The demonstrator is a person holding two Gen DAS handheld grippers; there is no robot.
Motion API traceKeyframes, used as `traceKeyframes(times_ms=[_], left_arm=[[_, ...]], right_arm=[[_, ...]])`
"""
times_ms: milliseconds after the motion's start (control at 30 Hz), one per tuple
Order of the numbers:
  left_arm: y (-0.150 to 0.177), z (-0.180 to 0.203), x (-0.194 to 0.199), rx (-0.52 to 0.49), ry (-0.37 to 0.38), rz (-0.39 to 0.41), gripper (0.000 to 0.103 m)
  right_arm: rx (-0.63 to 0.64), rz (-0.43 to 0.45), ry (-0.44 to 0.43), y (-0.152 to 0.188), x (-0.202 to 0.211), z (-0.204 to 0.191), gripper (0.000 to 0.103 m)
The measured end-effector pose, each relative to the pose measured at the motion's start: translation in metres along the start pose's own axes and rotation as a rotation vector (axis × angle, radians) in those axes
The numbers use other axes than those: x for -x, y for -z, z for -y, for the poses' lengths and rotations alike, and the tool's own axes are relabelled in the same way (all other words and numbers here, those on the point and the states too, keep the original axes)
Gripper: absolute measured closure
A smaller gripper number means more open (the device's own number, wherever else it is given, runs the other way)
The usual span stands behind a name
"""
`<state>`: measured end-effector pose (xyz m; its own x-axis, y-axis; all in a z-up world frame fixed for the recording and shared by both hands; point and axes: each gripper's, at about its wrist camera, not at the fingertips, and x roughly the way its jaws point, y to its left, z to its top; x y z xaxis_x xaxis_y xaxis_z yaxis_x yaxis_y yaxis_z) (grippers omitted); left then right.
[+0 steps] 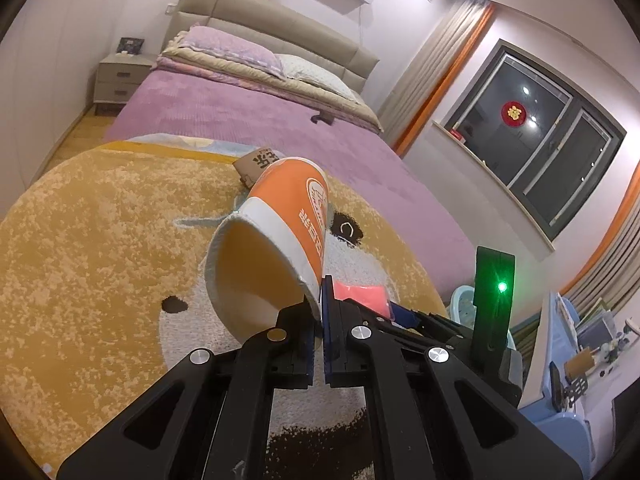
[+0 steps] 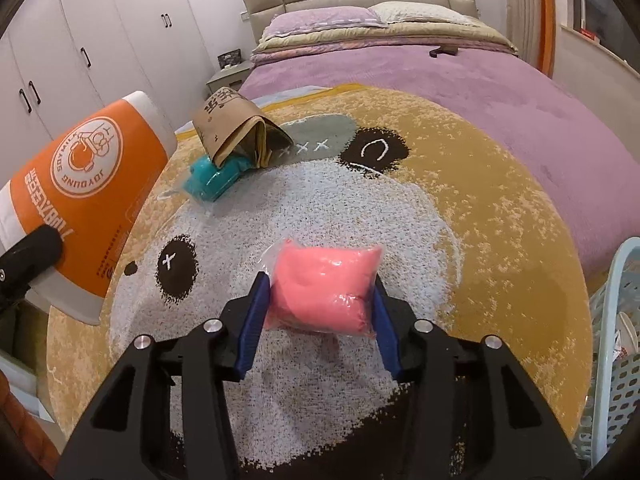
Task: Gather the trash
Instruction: 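Carry orange cup and pink bag over the basket and open both tools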
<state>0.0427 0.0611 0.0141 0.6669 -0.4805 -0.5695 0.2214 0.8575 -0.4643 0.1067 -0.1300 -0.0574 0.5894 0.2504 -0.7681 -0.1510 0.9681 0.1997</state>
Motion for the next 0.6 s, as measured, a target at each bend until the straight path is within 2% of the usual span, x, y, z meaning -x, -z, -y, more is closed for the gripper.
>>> traceKeyframes(times_ms=[267,433,600], left_arm=[[-0.004,0.016,-0.003,-0.021,0.001,0.006,0.102],[-0.009,0.042,-0.007,-0.070,0.020,0.007,0.102],[-0.014,0.080,-0.018,-0.141,0.065,-0.003,0.102]], right_arm=[[-0.022,0.066,0.026,0.002,0.036,0.011,0.060],[-0.047,0.115,0.054,0.000,0.073,0.030,0.060],[-0.058,0.207,0.144,-0.002,0.126,0.057,0.060]])
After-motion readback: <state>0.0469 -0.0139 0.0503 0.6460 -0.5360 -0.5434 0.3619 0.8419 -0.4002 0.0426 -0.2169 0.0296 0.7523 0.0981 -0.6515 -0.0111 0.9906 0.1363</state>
